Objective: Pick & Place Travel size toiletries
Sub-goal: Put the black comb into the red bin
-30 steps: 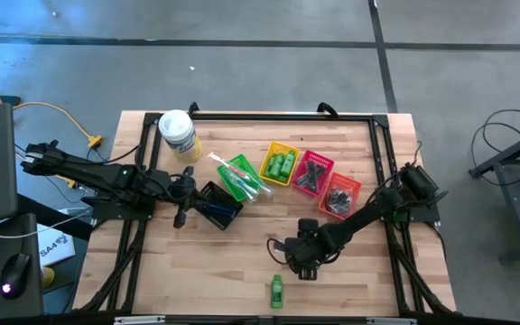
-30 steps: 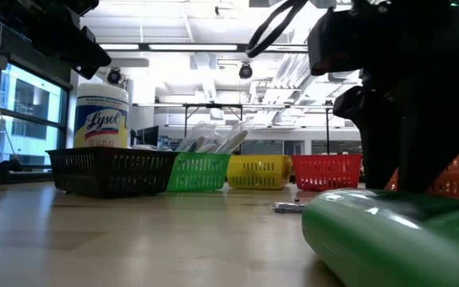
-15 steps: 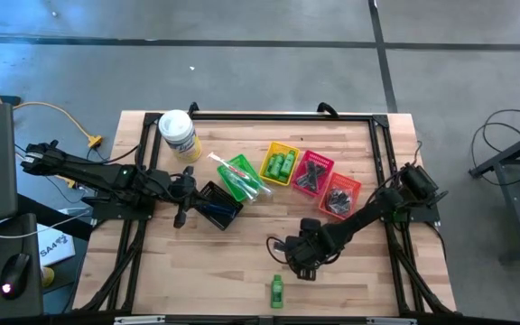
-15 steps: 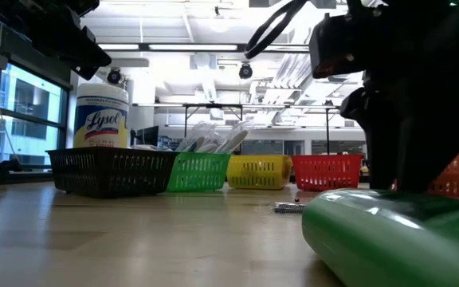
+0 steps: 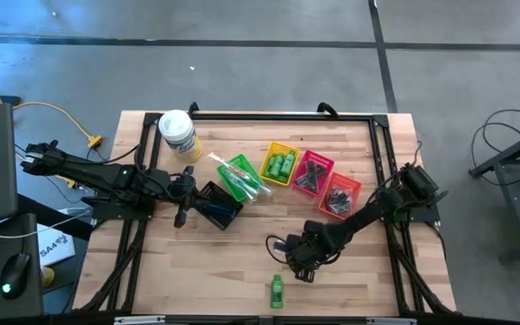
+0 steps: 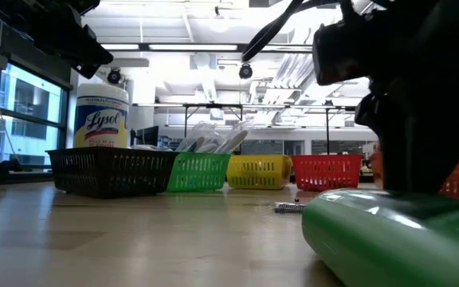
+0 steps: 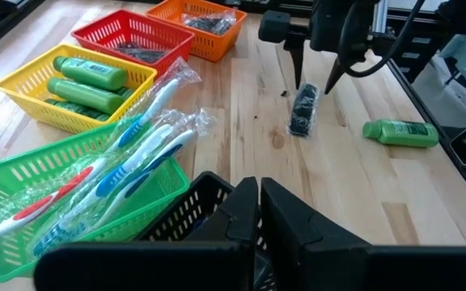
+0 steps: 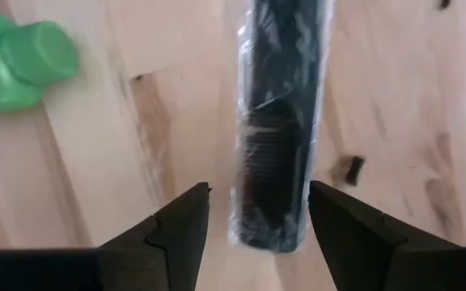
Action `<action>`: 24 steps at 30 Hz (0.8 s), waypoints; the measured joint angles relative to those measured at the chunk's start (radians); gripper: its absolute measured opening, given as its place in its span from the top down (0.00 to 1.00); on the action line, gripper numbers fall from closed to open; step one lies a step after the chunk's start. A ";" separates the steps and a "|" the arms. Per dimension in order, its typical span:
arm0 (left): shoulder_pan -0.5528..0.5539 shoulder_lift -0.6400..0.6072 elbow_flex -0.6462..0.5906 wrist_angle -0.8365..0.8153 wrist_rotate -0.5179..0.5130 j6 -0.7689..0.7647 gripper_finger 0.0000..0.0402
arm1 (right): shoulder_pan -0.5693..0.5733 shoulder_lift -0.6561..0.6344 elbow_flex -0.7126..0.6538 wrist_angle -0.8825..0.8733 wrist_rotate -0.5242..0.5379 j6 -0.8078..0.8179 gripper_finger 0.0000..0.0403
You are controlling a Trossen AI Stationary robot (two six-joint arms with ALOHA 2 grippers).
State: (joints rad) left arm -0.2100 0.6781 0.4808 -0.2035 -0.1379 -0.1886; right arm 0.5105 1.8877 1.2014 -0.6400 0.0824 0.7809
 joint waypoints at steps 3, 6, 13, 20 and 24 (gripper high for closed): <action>0.000 0.000 0.000 0.000 0.000 0.000 0.96 | 0.008 0.000 0.000 -0.001 -0.004 0.014 0.50; 0.000 0.000 0.000 -0.001 0.000 0.000 0.96 | 0.007 0.000 0.000 -0.017 0.000 0.034 0.50; 0.000 0.000 0.000 -0.001 -0.001 0.000 0.96 | 0.007 0.001 -0.013 -0.047 0.042 0.087 0.50; 0.000 0.000 0.000 -0.002 -0.001 0.005 0.96 | 0.007 0.000 -0.065 0.019 0.014 0.114 0.50; 0.000 0.000 0.000 -0.001 -0.001 0.007 0.96 | 0.007 -0.003 -0.083 0.042 0.017 0.112 0.50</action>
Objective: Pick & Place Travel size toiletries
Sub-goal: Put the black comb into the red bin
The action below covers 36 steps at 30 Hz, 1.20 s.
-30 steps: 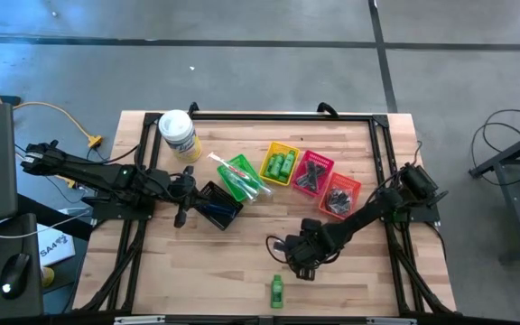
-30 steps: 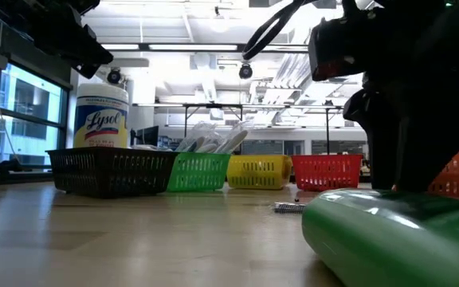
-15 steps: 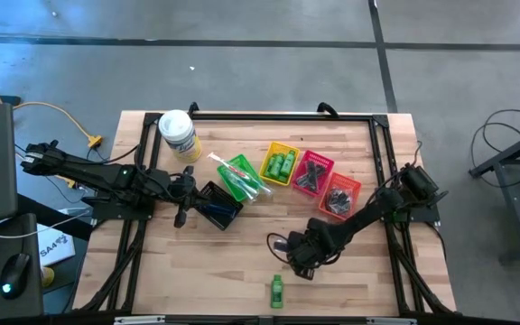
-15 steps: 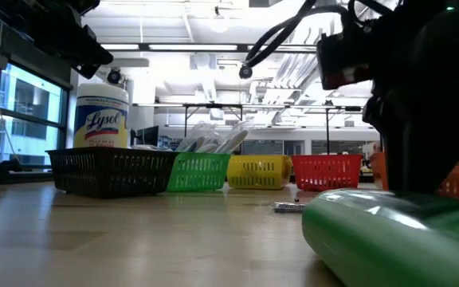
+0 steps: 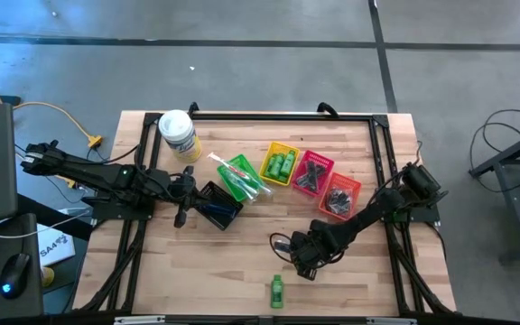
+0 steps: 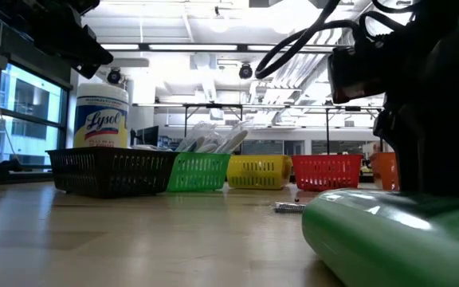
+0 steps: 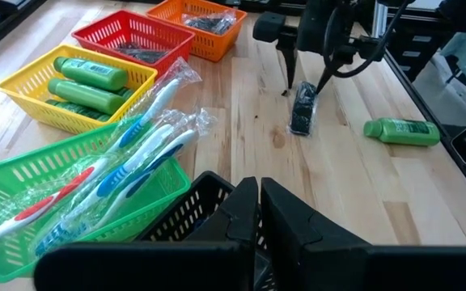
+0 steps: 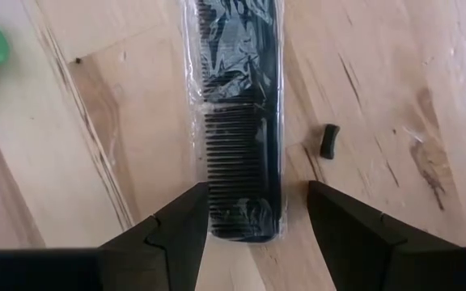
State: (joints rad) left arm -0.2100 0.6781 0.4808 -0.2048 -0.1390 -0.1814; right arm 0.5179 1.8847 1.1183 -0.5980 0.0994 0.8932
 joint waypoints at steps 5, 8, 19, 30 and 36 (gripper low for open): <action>0.000 0.000 0.000 0.000 0.000 0.000 0.96 | 0.001 0.021 -0.003 0.003 -0.002 -0.055 0.50; 0.000 0.000 0.000 -0.003 0.000 0.000 0.96 | 0.003 0.049 0.001 0.003 0.000 -0.078 0.50; 0.000 0.000 0.000 -0.007 0.000 0.000 0.96 | 0.013 0.067 0.001 0.000 0.050 -0.112 0.50; 0.000 0.000 0.000 -0.009 0.000 0.000 0.96 | 0.013 0.071 0.000 0.013 0.117 -0.087 0.84; 0.000 0.000 0.000 -0.021 0.000 0.000 0.96 | 0.014 0.069 0.001 0.009 0.154 -0.105 0.91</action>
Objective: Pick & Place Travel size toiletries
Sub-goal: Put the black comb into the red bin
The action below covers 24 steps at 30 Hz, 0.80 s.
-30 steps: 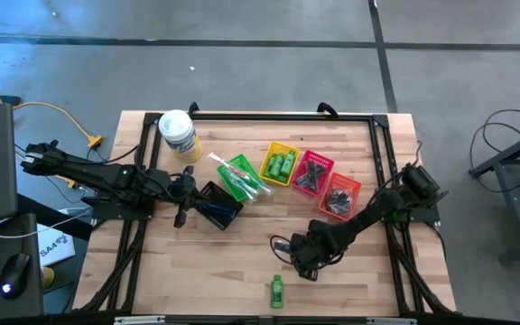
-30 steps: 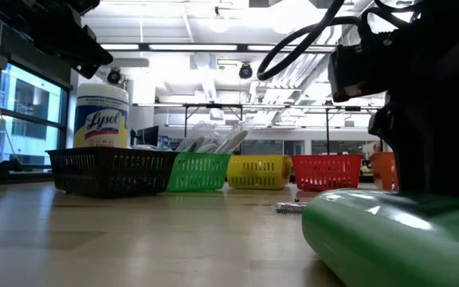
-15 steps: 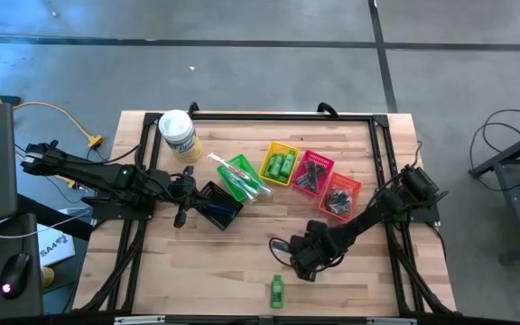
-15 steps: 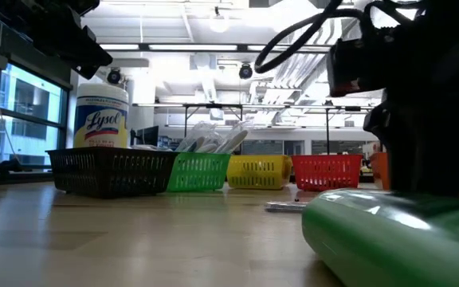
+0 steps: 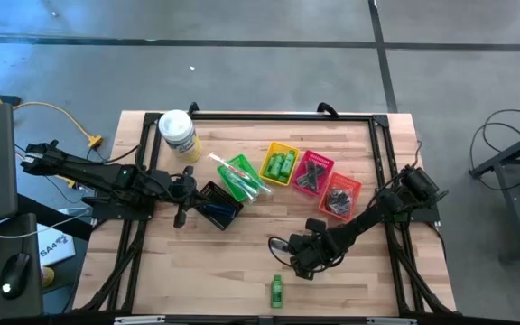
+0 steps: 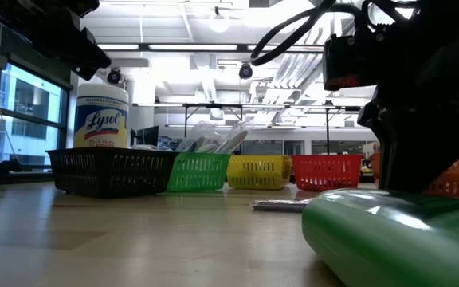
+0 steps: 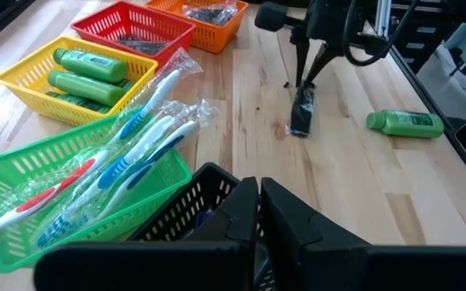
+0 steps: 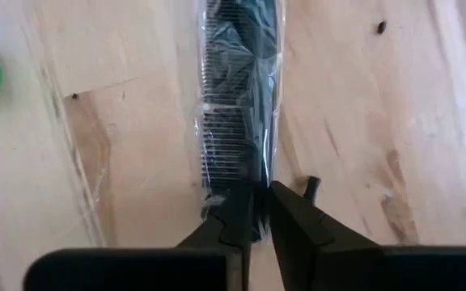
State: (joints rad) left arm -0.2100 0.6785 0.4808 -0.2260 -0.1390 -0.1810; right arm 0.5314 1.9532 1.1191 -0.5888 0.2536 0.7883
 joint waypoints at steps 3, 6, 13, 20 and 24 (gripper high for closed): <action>0.000 0.000 0.000 -0.009 0.000 0.000 0.96 | 0.013 -0.003 0.001 -0.005 0.046 -0.005 0.95; 0.000 0.000 0.000 -0.011 0.000 0.000 0.96 | 0.026 -0.004 0.018 -0.022 0.061 -0.031 0.99; 0.000 0.000 0.000 -0.010 0.000 0.000 0.96 | 0.037 0.000 0.084 -0.117 0.070 -0.034 1.00; 0.000 0.000 0.000 -0.010 0.000 0.000 0.96 | 0.038 0.004 0.124 -0.176 0.080 -0.060 0.99; 0.000 0.000 0.000 -0.010 0.000 0.000 0.96 | 0.038 0.004 0.132 -0.175 0.106 -0.069 0.99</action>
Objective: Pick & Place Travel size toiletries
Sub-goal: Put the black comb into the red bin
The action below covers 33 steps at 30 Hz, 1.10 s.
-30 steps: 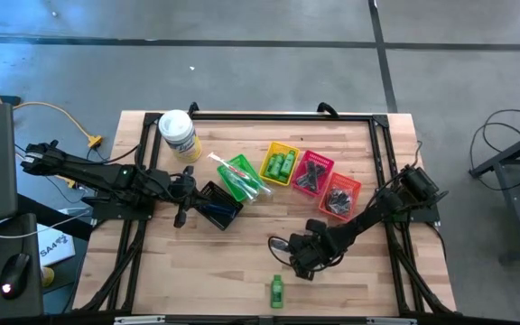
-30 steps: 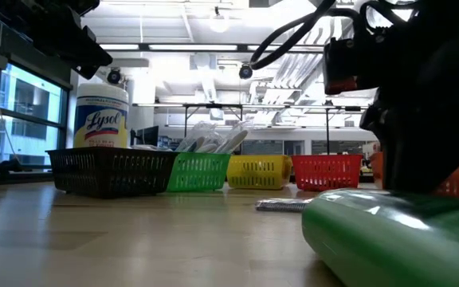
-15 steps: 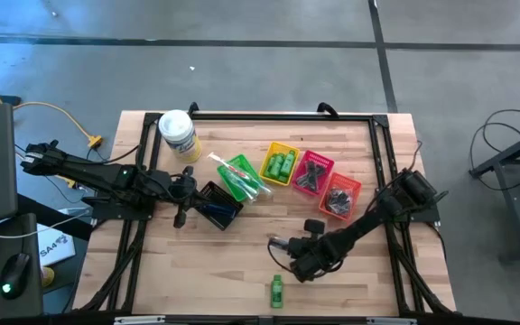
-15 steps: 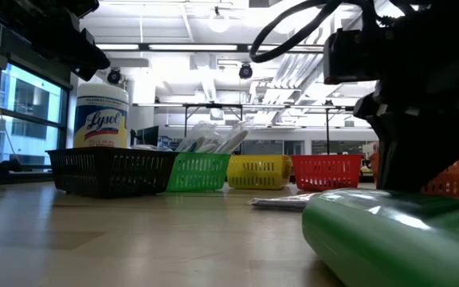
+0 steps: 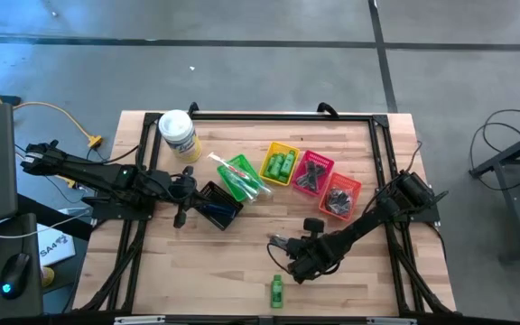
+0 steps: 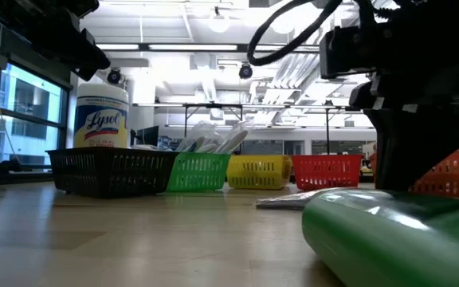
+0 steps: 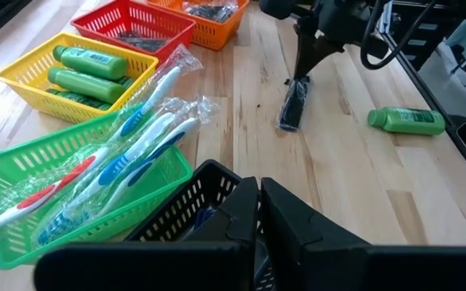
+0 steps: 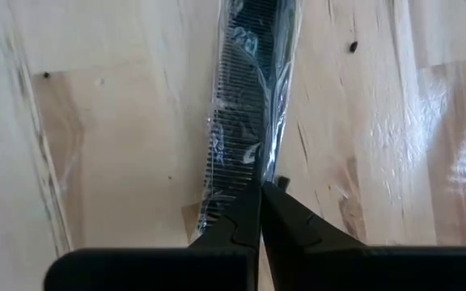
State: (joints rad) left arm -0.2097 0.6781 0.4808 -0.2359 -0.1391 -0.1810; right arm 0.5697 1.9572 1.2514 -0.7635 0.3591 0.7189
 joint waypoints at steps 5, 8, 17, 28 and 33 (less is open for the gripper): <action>0.000 0.000 0.000 0.000 0.000 0.000 0.96 | 0.000 -0.001 0.009 0.001 0.007 -0.010 0.99; 0.000 0.000 0.000 0.000 0.000 0.000 0.96 | 0.001 -0.002 0.027 -0.014 0.021 -0.013 0.99; 0.000 0.000 0.000 0.000 0.000 -0.007 0.96 | 0.000 -0.013 0.123 -0.109 0.056 -0.043 0.99; 0.000 0.000 0.000 0.000 0.000 -0.007 0.96 | -0.014 -0.066 0.157 -0.220 0.130 -0.051 0.99; 0.000 0.000 0.000 0.001 0.000 -0.008 0.96 | -0.013 -0.144 0.158 -0.233 0.192 -0.063 0.99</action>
State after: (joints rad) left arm -0.2098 0.6785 0.4812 -0.2352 -0.1390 -0.1886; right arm 0.5568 1.8129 1.4090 -0.9962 0.5513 0.6561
